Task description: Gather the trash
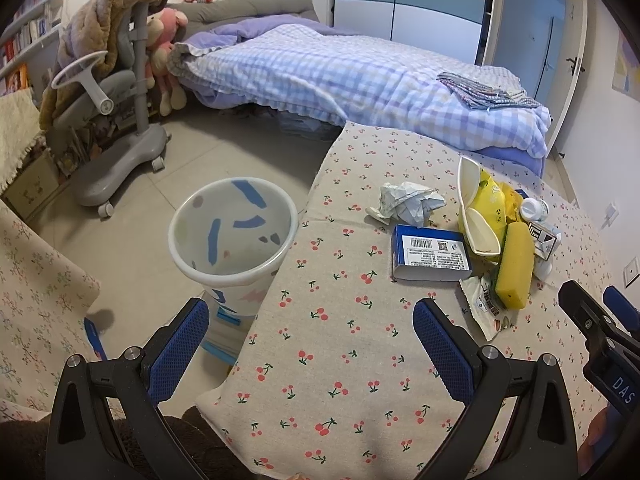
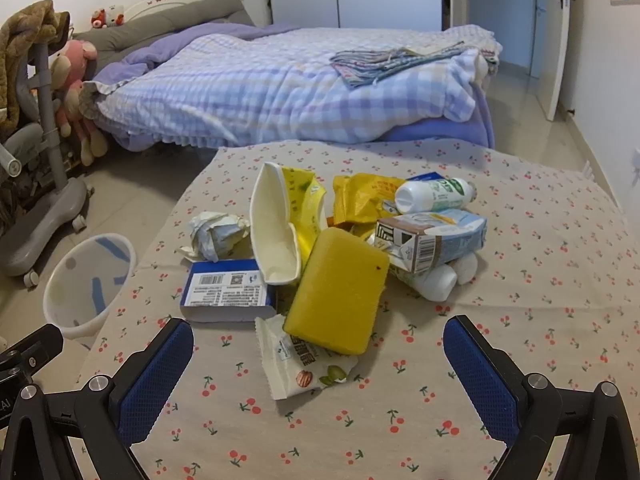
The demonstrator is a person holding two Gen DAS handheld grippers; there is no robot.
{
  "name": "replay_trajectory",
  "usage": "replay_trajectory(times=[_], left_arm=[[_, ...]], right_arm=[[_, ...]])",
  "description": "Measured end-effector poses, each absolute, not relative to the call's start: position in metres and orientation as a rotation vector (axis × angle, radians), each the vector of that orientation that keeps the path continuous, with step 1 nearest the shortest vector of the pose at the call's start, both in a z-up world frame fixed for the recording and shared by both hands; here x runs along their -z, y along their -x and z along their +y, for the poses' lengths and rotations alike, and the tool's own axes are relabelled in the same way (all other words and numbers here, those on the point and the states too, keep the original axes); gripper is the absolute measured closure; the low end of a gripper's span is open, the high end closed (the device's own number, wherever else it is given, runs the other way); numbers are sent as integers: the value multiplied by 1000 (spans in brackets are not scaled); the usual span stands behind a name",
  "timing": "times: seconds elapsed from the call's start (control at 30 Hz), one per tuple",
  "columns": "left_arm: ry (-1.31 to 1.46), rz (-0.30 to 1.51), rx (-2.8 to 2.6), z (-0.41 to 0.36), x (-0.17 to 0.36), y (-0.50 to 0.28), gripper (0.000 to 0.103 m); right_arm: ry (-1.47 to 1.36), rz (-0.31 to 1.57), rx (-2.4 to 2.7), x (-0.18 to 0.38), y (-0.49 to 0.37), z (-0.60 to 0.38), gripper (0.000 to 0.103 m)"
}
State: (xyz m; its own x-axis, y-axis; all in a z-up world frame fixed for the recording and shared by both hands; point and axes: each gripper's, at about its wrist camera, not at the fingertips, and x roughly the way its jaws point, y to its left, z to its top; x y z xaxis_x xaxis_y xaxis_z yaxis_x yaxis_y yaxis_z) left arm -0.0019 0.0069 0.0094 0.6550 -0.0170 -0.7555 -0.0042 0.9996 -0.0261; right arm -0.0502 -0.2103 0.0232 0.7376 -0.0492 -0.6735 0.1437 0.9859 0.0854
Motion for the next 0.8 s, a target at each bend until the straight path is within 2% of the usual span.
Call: replay_trajectory(times=[0.8], left_arm=[[25,853,10,8,-11,3,0]], right_arm=[[-133,735,102,-24,48,-205,0]])
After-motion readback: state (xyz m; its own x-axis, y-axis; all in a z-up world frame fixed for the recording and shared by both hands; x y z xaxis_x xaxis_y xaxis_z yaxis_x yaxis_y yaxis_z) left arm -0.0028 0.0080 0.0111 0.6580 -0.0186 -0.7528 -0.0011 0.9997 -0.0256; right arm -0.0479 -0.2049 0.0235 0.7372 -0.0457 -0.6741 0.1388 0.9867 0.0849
